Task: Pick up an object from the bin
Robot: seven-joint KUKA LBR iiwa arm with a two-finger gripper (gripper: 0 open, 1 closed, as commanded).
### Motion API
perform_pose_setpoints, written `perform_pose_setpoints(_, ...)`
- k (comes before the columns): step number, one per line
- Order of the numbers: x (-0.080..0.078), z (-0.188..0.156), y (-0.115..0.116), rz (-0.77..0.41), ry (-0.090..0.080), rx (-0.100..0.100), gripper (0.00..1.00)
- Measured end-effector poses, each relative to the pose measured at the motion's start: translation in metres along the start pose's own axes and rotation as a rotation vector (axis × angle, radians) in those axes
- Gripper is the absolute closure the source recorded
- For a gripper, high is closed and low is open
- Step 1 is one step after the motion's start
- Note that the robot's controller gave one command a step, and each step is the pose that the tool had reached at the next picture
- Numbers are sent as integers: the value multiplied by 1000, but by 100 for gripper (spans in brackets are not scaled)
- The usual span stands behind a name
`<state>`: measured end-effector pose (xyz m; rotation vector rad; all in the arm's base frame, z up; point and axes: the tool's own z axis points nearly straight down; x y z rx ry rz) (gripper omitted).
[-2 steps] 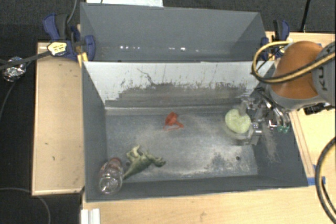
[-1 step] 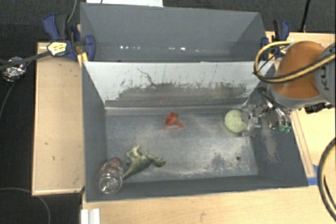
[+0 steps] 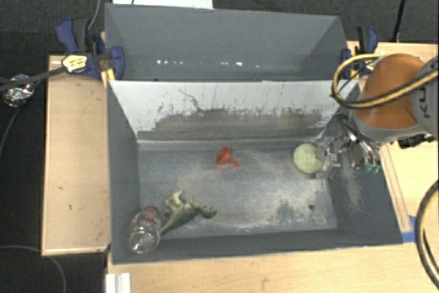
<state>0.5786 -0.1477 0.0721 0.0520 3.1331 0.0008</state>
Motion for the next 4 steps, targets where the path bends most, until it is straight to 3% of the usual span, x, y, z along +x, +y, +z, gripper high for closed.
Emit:
perform_pose_setpoints(1,4,-97,12,-59,-7,1,0)
perform_pose_setpoints(2,5,-95,12,-59,-4,0,0)
perform_pose_setpoints(3,4,-52,12,-134,-12,3,0)
perform_pose_setpoints(4,11,-2,1,-126,-8,0,0)
